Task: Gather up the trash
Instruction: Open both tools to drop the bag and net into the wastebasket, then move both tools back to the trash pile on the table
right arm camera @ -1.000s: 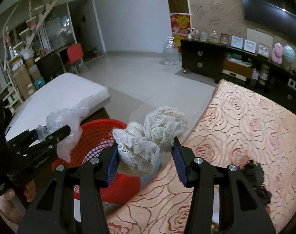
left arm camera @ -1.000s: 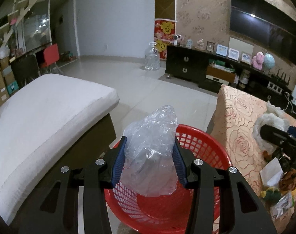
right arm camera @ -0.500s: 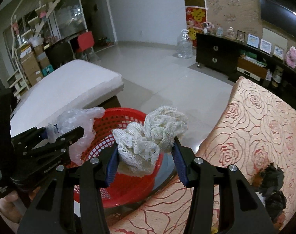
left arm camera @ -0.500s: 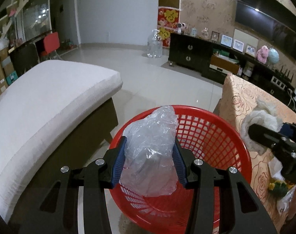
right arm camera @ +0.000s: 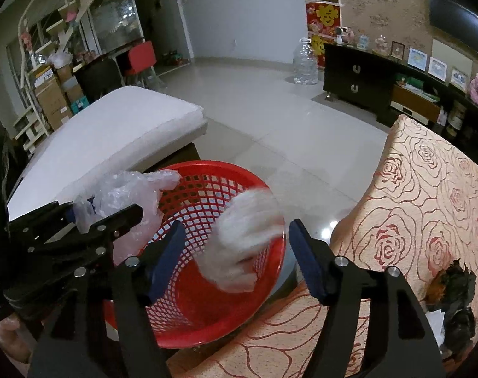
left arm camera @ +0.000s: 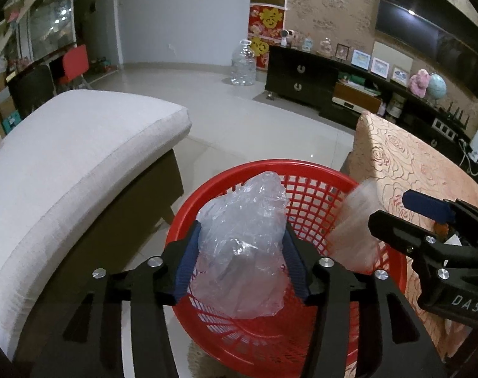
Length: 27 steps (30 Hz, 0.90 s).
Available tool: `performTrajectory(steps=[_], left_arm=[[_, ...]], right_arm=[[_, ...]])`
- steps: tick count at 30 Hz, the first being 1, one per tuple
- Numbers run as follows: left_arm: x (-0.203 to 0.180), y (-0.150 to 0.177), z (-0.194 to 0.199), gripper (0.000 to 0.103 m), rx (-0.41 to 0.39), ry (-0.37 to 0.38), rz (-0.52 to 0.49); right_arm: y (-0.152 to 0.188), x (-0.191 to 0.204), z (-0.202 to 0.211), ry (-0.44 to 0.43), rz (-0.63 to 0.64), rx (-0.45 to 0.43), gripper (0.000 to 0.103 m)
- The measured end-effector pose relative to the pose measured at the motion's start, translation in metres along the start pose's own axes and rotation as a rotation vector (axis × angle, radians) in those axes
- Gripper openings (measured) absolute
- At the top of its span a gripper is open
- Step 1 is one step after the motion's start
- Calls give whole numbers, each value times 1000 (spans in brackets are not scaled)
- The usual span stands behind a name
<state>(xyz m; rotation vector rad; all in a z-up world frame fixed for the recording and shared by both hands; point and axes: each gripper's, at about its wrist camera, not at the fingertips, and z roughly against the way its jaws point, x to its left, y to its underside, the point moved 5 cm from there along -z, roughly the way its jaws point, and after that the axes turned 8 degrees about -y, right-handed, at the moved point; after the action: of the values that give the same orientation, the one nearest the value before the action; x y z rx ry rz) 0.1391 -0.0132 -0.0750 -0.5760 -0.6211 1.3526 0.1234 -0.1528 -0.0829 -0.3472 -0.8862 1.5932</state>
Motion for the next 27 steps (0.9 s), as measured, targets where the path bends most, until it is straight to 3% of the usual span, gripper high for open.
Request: performTrajectory(steps=[5,10,27], left_arm=[[-1,-2,6,67,-28,1,0],[-2,-5,12,74,-56,4,7],[-11,-12,35,77,-130,49,29]], right_arm=[[0,-7,6,13,-23,-10,70],[-1,-13,14,31,-31,-25,70],[1,-35,64,111,-62,-103,76]])
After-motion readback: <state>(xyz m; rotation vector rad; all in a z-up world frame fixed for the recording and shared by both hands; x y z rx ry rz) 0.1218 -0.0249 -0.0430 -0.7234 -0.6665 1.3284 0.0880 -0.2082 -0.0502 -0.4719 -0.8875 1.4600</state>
